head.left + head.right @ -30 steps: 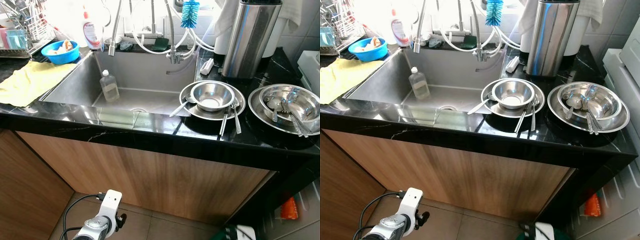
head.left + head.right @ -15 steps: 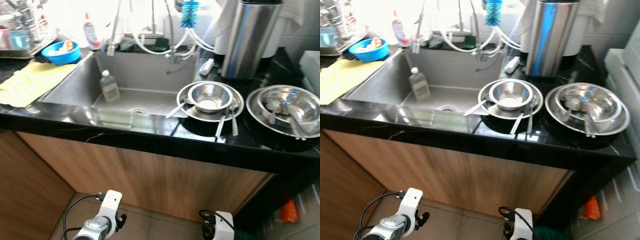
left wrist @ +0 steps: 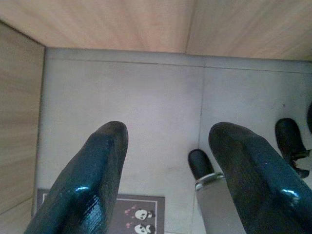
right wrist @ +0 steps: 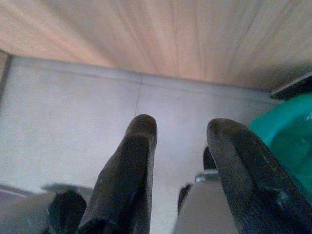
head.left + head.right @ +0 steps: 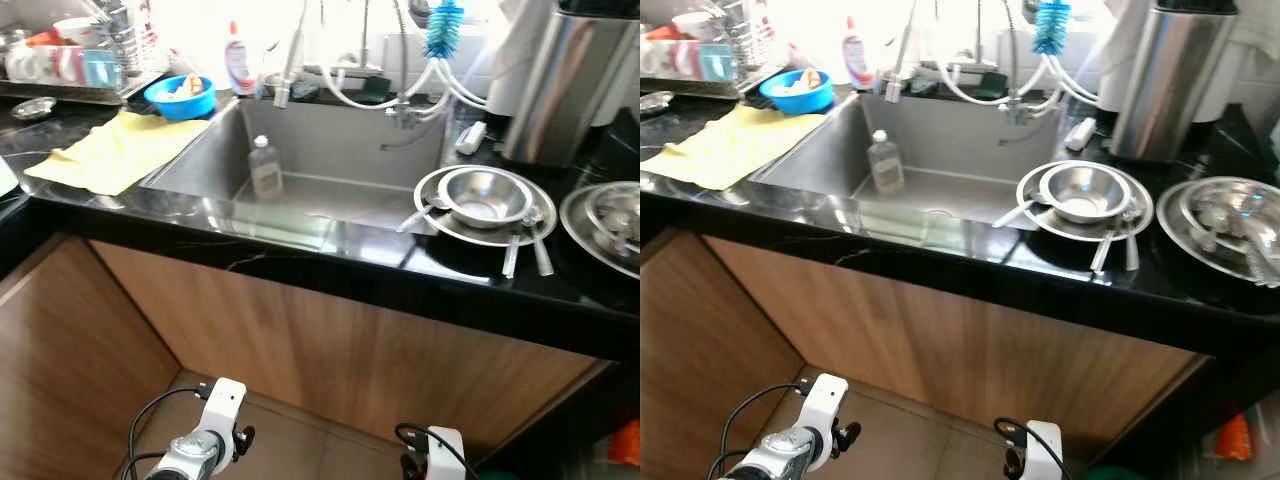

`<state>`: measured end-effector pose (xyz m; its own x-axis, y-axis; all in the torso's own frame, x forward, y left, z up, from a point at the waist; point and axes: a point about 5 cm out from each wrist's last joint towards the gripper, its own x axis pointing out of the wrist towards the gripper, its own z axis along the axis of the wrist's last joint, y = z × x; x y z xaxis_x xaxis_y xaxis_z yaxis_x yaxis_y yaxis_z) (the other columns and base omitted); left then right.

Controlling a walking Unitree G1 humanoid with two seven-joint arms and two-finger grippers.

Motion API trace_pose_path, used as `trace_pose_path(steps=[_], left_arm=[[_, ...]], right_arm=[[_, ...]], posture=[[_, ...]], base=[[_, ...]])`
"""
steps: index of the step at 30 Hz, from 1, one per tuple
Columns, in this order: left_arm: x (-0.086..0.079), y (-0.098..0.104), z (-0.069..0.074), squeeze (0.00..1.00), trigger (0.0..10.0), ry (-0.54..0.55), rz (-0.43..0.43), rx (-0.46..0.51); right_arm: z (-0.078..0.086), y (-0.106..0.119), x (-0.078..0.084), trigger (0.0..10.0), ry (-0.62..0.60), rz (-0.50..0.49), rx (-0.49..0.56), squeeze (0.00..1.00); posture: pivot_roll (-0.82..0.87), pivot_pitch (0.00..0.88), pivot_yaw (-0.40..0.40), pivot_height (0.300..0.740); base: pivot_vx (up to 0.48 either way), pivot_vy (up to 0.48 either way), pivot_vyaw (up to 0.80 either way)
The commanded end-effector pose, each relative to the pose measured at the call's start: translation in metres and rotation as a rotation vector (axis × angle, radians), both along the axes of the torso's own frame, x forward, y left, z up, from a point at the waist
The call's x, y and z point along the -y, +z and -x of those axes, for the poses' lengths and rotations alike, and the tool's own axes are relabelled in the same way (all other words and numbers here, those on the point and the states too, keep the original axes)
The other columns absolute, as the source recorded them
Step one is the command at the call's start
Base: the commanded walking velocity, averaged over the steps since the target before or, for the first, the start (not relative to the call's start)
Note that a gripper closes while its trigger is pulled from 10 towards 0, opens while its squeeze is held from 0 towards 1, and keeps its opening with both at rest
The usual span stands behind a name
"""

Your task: Kitchen organization

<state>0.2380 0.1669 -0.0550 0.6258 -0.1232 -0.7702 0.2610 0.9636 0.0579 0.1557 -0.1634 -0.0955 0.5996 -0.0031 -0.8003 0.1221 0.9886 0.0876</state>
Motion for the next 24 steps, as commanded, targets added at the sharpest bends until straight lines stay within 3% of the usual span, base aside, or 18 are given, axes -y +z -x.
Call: trace_pose_path(steps=[1, 2, 4, 7, 11, 12, 14, 16, 17, 22, 24], left_arm=[[-0.006, -0.003, 0.004, 0.0, 10.0, 0.0, -0.015, -0.02], [-0.006, -0.003, 0.004, 0.0, 10.0, 0.0, -0.015, -0.02], [-0.006, -0.003, 0.005, 0.0, 10.0, 0.001, -0.017, -0.02], [-0.006, -0.003, 0.004, 0.0, 10.0, -0.003, -0.019, -0.016], [-0.006, -0.002, 0.004, 0.0, 10.0, 0.0, -0.018, -0.011], [-0.006, -0.002, 0.004, 0.0, 10.0, 0.001, -0.016, -0.009], [-0.006, -0.002, 0.004, 0.0, 10.0, 0.001, -0.015, -0.008], [-0.006, -0.002, 0.004, 0.0, 10.0, 0.001, -0.015, -0.006], [-0.006, -0.002, 0.004, 0.0, 10.0, 0.001, -0.015, -0.006], [-0.006, -0.001, 0.002, 0.0, 10.0, 0.002, -0.016, 0.002], [-0.005, -0.001, 0.002, 0.0, 10.0, 0.004, -0.015, 0.004]], right_arm=[[0.011, -0.002, 0.015, 10.0, -0.012, 0.004, 0.0, 0.0], [0.011, -0.002, 0.015, 10.0, -0.012, 0.004, 0.0, 0.0], [0.022, -0.003, 0.032, 10.0, -0.022, 0.009, -0.013, 0.0], [0.023, -0.002, 0.041, 10.0, -0.022, 0.018, -0.015, 0.0], [0.009, 0.003, 0.05, 10.0, -0.028, 0.027, -0.011, 0.0], [0.0, 0.005, 0.044, 10.0, -0.025, 0.023, -0.007, 0.0], [-0.003, 0.006, 0.041, 10.0, -0.023, 0.021, -0.005, 0.0], [-0.017, 0.008, 0.02, 10.0, -0.015, 0.006, 0.013, 0.0], [-0.017, 0.008, 0.02, 10.0, -0.015, 0.006, 0.013, 0.0], [-0.032, 0.012, -0.011, 10.0, 0.004, -0.015, 0.02, 0.0], [-0.034, 0.012, -0.014, 10.0, 0.006, -0.016, 0.02, 0.0]], posture=[[-0.08, 0.0, 0.093, 0.74], [-0.08, 0.0, 0.093, 0.74], [-0.08, 0.0, 0.093, 0.74], [-0.08, 0.0, 0.091, 0.74], [-0.08, 0.0, 0.092, 0.74], [-0.08, 0.0, 0.092, 0.74], [-0.08, 0.0, 0.092, 0.74], [-0.08, 0.0, 0.092, 0.74], [-0.08, 0.0, 0.092, 0.74], [-0.08, 0.0, 0.092, 0.74], [-0.08, 0.0, 0.092, 0.74]], base=[[0.0, 0.322, 0.0], [0.0, 0.322, 0.0], [0.0, 0.139, -0.75], [0.0, 0.0, -0.74], [0.0, 0.0, -0.51], [0.0, 0.0, -0.74], [0.0, 0.0, -0.74], [0.0, 0.0, 0.0], [0.0, 0.0, 0.0], [0.0, 0.0, 0.0], [0.0, 0.0, 0.0]])
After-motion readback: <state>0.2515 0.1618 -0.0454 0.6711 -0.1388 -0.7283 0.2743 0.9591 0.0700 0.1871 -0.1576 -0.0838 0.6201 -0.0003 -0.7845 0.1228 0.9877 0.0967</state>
